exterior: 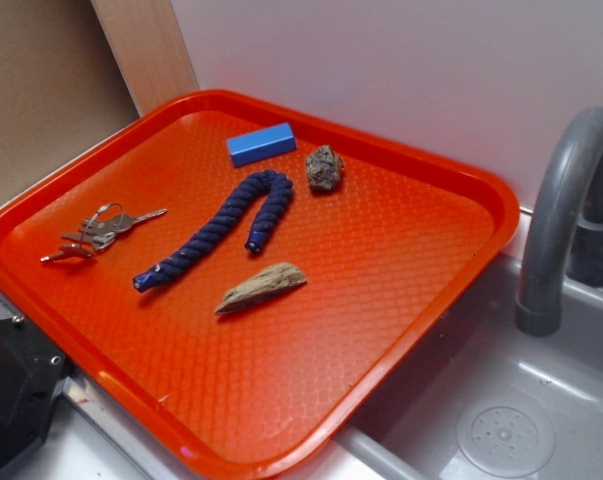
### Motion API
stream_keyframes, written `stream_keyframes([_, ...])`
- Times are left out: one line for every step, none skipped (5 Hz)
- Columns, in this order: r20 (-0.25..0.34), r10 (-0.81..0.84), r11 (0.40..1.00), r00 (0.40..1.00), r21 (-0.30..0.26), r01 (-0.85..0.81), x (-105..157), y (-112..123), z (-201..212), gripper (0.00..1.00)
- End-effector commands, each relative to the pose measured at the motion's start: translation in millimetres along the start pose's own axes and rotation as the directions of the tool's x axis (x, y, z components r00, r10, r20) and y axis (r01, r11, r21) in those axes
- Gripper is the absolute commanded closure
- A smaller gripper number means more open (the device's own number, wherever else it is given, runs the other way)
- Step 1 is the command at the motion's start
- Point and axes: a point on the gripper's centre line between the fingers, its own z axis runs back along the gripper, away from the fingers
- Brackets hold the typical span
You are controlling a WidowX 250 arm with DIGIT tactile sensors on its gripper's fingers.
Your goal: Grab the silver keys.
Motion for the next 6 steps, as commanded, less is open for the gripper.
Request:
stream_keyframes([0.000, 0.000, 1.000, 1.000, 0.000, 0.000, 0, 0, 0, 0.00])
stream_keyframes([0.061, 0.059, 0.993, 0.996, 0.097, -0.065, 25, 16, -51, 0.00])
stream_keyframes([0.008, 0.138, 0.983, 0.990, 0.118, -0.138, 65, 38, -73, 0.00])
stream_keyframes([-0.008, 0.232, 0.960, 0.973, 0.163, -0.228, 84, 69, -92, 0.00])
stream_keyframes([-0.105, 0.298, 0.942, 0.949, 0.191, -0.274, 68, 82, -119, 0.00])
stream_keyframes([-0.166, 0.246, 0.959, 0.955, 0.187, -0.214, 50, 74, -134, 0.00])
